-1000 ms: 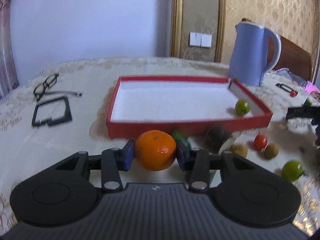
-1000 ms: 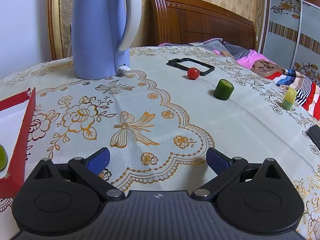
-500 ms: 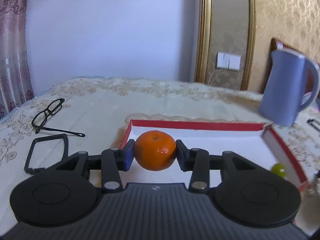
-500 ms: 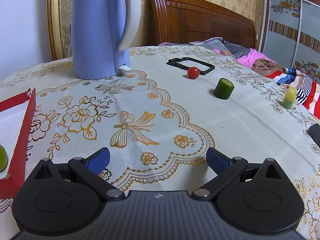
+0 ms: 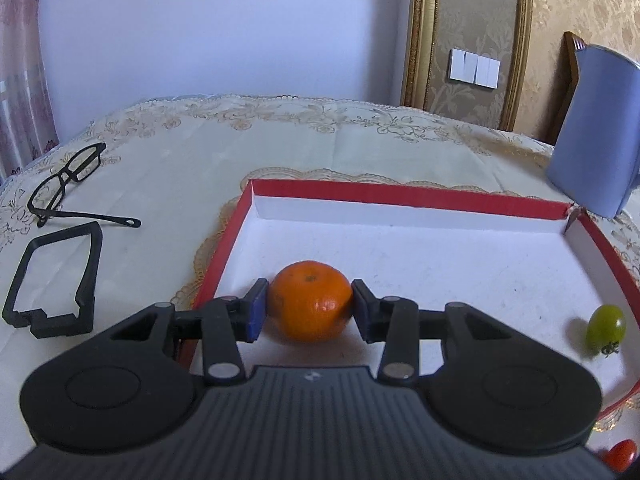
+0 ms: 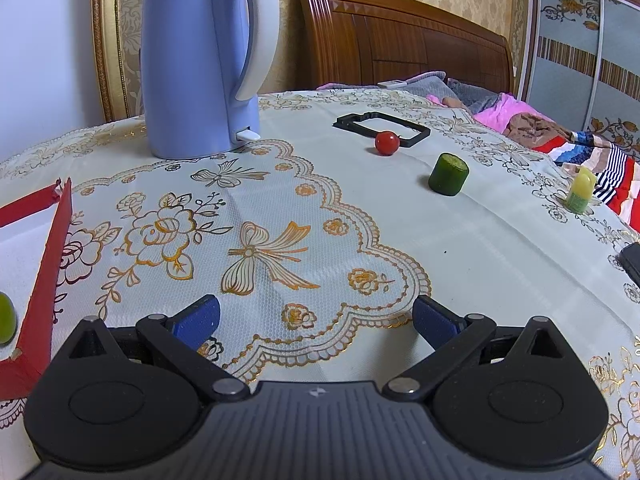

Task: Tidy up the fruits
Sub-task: 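Carry the orange into the red tray and open the left tool, then swing the right tool back toward the remaining green tomato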

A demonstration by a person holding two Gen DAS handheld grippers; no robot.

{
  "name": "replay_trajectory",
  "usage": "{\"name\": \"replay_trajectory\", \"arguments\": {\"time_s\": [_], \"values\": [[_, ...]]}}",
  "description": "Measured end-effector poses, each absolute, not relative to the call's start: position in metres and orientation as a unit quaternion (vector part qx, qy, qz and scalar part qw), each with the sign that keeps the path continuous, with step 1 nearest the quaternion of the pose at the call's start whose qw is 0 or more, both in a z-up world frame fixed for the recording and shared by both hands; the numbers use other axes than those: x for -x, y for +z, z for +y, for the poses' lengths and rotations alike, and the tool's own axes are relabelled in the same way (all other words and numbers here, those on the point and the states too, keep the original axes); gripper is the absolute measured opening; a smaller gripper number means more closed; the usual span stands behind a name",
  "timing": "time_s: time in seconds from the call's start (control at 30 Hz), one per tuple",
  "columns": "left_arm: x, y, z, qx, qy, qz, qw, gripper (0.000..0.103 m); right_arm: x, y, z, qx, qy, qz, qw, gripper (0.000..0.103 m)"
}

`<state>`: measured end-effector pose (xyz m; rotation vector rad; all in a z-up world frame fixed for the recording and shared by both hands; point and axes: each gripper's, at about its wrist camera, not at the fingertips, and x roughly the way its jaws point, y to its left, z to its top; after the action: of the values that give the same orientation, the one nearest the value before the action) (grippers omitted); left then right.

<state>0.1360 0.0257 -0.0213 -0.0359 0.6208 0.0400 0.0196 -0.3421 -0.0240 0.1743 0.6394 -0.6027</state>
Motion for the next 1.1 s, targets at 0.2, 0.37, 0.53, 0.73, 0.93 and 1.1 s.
{"name": "replay_trajectory", "arguments": {"time_s": [0.2,0.37,0.53,0.73,0.93,1.1], "values": [[-0.124,-0.018,0.019,0.004,0.009,0.284,0.959,0.086,-0.020,-0.024,-0.343,-0.088,-0.291,0.309,0.901,0.103],[-0.093,-0.004,0.026,0.001,0.016,0.241,0.970,0.100,-0.020,-0.025,-0.344,-0.094,-0.289,0.309,0.901,0.103],[-0.049,0.007,0.049,0.012,0.039,0.202,0.979,0.103,-0.020,-0.024,-0.344,-0.095,-0.289,0.309,0.901,0.103],[-0.018,0.002,0.084,0.005,0.114,0.195,0.974,0.103,-0.020,-0.025,-0.344,-0.095,-0.289,0.309,0.901,0.103],[-0.024,-0.009,0.114,0.024,0.165,0.231,0.959,0.103,-0.020,-0.025,-0.344,-0.095,-0.289,0.309,0.901,0.103],[-0.044,-0.022,0.126,0.037,0.163,0.292,0.942,0.103,-0.009,-0.022,-0.333,-0.085,-0.270,0.302,0.910,0.103]]}}
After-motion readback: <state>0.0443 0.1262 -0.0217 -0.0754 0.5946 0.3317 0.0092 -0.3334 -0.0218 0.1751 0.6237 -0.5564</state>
